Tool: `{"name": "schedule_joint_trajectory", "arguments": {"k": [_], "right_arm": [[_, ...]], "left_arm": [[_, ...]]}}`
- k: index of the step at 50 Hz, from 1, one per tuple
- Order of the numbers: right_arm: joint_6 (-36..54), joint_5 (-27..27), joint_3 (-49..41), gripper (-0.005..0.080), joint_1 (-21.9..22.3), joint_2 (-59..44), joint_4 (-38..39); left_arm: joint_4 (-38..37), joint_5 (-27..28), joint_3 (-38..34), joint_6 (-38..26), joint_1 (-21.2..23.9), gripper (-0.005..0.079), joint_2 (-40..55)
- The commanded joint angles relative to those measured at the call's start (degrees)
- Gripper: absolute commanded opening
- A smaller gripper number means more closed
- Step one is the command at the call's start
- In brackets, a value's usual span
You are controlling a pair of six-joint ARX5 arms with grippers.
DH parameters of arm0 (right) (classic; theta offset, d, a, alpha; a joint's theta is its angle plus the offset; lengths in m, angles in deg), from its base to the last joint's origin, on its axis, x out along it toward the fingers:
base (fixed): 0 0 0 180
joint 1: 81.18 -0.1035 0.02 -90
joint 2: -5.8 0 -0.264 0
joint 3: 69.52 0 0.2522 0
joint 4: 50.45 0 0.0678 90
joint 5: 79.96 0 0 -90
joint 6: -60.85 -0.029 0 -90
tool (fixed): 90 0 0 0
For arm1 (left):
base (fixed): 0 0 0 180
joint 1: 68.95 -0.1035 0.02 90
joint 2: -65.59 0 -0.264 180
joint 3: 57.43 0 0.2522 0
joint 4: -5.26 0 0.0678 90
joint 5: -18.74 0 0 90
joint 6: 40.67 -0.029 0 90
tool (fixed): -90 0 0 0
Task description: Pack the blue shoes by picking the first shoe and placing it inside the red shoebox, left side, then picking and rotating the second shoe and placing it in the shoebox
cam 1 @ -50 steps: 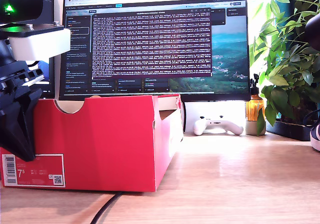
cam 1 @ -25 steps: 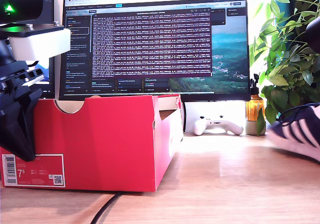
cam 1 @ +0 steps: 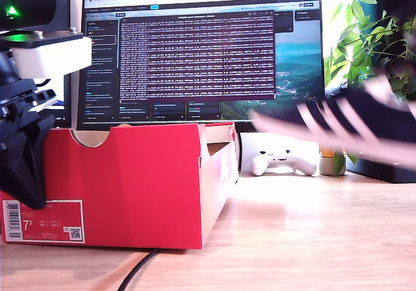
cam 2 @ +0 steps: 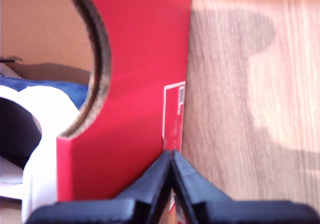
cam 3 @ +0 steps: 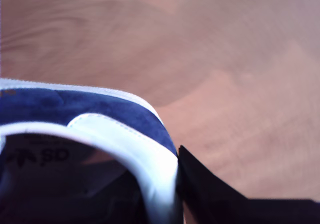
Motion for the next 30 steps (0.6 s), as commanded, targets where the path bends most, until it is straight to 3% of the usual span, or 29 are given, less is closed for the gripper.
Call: {"name": "schedule_joint_trajectory", "arguments": {"k": [1, 7, 16, 25, 30], "right_arm": [[5.03, -1.36, 3.96, -0.0013, -0.26, 0.57, 1.46], [8.76, -2.95, 10.43, -0.0013, -0.28, 0.57, 3.48], [10.62, -13.84, 18.49, -0.0013, -0.28, 0.57, 5.44], [13.75, -21.97, 20.63, -0.0013, -0.31, 0.57, 7.5], [17.81, -23.06, 20.61, -0.0013, -0.98, 0.44, 5.92]], "left_arm": [[0.09, 0.35, -0.5, -0.17, 0.0, -0.0019, 0.81], [0.09, 0.35, -0.5, -0.17, 0.0, -0.0019, 0.81], [0.09, 0.35, -0.5, -0.17, 0.0, -0.0019, 0.81], [0.09, 0.35, -0.5, -0.17, 0.0, -0.0019, 0.81], [0.11, 0.35, -0.5, -0.17, 0.0, -0.0019, 0.81]]}}
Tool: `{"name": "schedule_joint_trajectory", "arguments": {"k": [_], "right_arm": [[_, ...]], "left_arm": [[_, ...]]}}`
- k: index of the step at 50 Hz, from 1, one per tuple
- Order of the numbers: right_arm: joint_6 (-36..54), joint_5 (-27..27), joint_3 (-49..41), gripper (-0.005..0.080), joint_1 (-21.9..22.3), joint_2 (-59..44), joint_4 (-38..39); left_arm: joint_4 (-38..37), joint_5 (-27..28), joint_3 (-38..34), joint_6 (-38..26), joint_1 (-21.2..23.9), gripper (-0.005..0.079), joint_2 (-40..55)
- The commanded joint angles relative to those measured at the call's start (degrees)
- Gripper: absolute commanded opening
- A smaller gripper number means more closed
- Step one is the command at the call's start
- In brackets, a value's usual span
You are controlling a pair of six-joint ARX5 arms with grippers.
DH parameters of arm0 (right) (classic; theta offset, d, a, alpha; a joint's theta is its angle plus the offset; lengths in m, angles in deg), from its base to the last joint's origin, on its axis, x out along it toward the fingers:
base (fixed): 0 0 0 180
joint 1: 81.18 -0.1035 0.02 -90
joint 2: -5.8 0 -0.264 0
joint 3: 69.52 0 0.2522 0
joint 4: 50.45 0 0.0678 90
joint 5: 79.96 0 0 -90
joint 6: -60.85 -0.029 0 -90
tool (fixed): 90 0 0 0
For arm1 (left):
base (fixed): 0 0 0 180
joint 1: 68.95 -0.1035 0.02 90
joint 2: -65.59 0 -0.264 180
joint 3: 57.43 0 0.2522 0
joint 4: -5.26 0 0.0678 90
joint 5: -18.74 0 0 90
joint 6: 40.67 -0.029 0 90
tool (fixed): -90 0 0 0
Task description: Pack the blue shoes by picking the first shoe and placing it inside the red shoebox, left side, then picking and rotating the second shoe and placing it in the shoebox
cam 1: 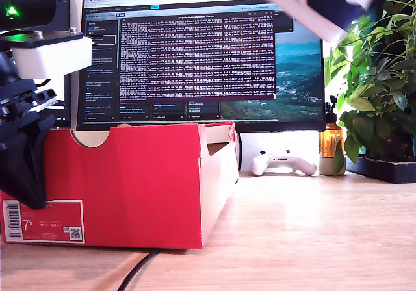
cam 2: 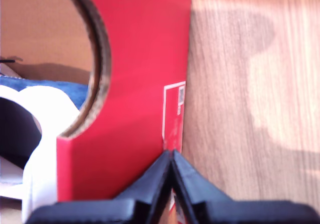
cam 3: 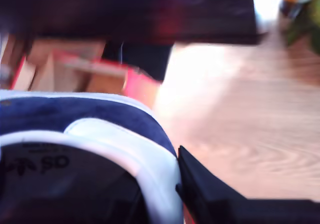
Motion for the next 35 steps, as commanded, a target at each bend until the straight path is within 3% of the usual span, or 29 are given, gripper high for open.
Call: {"name": "schedule_joint_trajectory", "arguments": {"k": [1, 17, 25, 35], "right_arm": [[2.12, -1.31, 0.22, -0.0013, -1.01, 0.44, 0.28], [17.77, -1.27, 0.22, -0.0013, -3.85, 0.17, 3.04], [28.72, -0.22, 0.22, -0.0013, -8.17, -1.84, 4.81], [33.62, 4.63, 0.22, -0.0013, -14.51, -7.3, 6.12]], "left_arm": [[0.07, 0.35, -0.5, -0.17, 0.0, -0.0019, 0.81], [0.07, 0.72, -0.5, -0.2, 0.0, -0.0019, 0.81], [1.16, -0.2, -0.5, -1.25, -0.02, -0.0019, 0.81], [1.2, -1.97, -0.02, 0.04, -0.17, -0.0019, 0.72]]}}
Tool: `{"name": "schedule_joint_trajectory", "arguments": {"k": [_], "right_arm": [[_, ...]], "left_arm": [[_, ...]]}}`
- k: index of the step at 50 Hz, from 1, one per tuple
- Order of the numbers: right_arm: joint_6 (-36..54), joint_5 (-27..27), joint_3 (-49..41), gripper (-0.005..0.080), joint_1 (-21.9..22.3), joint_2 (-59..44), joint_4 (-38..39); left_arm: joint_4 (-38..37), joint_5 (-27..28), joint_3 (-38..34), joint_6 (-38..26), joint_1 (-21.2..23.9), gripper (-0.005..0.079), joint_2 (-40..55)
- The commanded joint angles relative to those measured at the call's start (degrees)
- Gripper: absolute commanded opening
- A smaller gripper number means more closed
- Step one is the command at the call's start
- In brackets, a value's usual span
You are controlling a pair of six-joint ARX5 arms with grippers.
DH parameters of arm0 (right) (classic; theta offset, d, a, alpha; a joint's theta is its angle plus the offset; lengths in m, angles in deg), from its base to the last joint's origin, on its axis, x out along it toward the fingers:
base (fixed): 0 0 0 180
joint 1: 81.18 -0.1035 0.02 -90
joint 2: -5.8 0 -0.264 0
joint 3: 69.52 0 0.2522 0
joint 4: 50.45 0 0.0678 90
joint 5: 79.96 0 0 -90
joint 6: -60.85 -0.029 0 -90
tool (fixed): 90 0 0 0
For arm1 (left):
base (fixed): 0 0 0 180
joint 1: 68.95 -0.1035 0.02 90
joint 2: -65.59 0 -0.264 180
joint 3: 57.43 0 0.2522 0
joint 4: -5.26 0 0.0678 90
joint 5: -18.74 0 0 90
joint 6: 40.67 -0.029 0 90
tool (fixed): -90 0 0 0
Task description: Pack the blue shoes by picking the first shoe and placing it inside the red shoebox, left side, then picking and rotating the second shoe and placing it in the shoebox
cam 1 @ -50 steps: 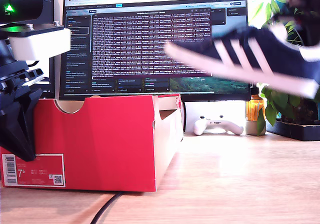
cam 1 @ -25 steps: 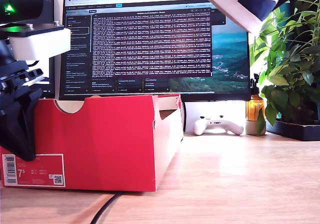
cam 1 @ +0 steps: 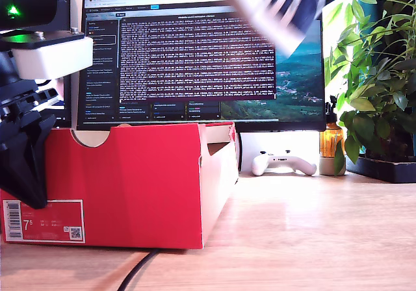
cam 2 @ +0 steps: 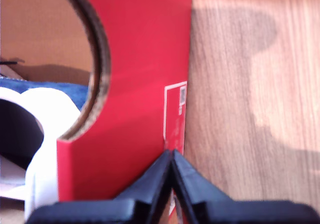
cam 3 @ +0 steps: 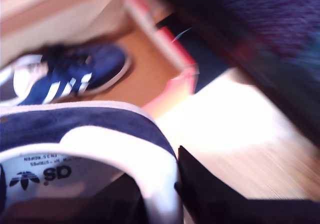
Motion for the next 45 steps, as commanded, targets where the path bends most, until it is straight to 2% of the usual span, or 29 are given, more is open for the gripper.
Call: {"name": "schedule_joint_trajectory", "arguments": {"k": [1, 8, 18, 30, 36, 45], "right_arm": [[0.46, 0.98, 0.22, -0.0013, -1.53, -2.75, 1.57], [0.48, 2.8, 0.22, -0.0013, -3.87, -5.53, 4.46], [0.28, 3.06, 0.22, -0.0013, -3.96, -5.92, 8.35], [4.44, 3.98, 0.22, -0.0013, -4.66, -6.03, 10.78], [5.6, 4.02, 0.22, -0.0013, -5.99, -6.19, 15.23], [8.37, 4.37, 0.22, -0.0013, -8.15, -6.51, 22.34]], "left_arm": [[0.76, -0.44, 0.09, 0.7, -0.2, -0.0019, 0.55], [-0.98, 1.46, 1.49, 1.9, -0.17, -0.0019, -1.86], [-7.65, 1.64, 2.34, 1.77, -0.13, -0.0019, -7.87], [-8.46, 1.84, 2.34, 2.54, -1.16, -0.0019, -10.43], [-8.48, 0.13, 2.34, 5.97, -2.64, -0.0019, -10.43], [-8.04, -2.8, 2.34, 15.72, -6.27, -0.0019, -10.45]]}}
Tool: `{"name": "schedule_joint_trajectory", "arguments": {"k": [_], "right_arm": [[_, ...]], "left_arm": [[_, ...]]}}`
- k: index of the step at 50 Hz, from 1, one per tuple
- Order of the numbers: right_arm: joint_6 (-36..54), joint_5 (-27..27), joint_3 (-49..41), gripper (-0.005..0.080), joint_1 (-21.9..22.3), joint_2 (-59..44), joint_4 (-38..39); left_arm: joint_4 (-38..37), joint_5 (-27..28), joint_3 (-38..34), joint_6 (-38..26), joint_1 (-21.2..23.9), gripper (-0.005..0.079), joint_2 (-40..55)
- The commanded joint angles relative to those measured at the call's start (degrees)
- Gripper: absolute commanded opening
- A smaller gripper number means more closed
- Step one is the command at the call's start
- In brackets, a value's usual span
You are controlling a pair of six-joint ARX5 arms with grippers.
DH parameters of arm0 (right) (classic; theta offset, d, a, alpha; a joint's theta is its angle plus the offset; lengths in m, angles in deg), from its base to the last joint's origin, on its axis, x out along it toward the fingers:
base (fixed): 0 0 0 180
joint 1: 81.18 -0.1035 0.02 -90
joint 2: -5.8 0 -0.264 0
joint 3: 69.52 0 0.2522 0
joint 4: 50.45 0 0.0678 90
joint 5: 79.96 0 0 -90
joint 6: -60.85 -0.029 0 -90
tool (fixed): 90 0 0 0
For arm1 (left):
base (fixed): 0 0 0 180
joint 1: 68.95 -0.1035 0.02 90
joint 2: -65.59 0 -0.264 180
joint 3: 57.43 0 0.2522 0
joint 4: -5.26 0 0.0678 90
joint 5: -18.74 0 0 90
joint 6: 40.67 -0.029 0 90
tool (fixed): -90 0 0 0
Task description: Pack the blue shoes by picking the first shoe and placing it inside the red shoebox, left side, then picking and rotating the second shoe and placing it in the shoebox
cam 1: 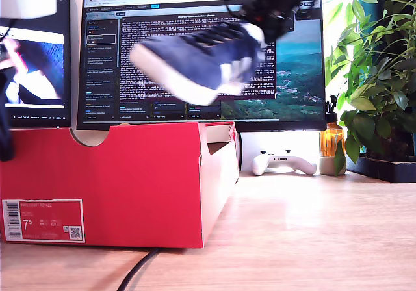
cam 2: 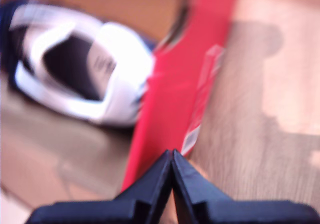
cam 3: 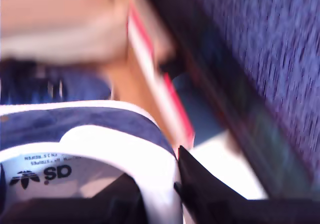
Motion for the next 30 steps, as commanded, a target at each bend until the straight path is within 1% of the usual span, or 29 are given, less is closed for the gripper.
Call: {"name": "schedule_joint_trajectory", "arguments": {"k": [1, 4, 7, 15, 19, 30], "right_arm": [[0.7, -0.33, 0.48, -0.0013, -1.31, 1.7, 2.29], [2.73, 0.57, 0.48, -0.0013, -1.81, 1.25, 2.89], [4.28, 1.05, 0.48, -0.0013, -2.12, 0.55, 3.06], [4.35, 1.05, 0.48, -0.0013, -2.32, -2.36, 3.39], [4.35, 1.05, 0.48, -0.0013, -2.58, -4.13, 3.78], [4.26, 0.98, 0.48, -0.0013, -2.64, -7.43, 5.25]], "left_arm": [[0.61, -0.07, 0.17, 4.57, -1.44, -0.0019, 0.35], [0.42, -0.28, 0.17, 7.5, -2.45, -0.0019, 0.35], [0.15, -0.48, 0.17, 8.5, -2.97, -0.0019, 0.35], [-0.02, -0.44, 0.17, 10.73, -3.08, -0.0019, 0.35], [-0.15, -0.7, 0.22, 14.45, -3.06, -0.0019, 0.35], [0.35, -0.44, 0.22, 14.01, -3.23, -0.0019, 0.42]]}}
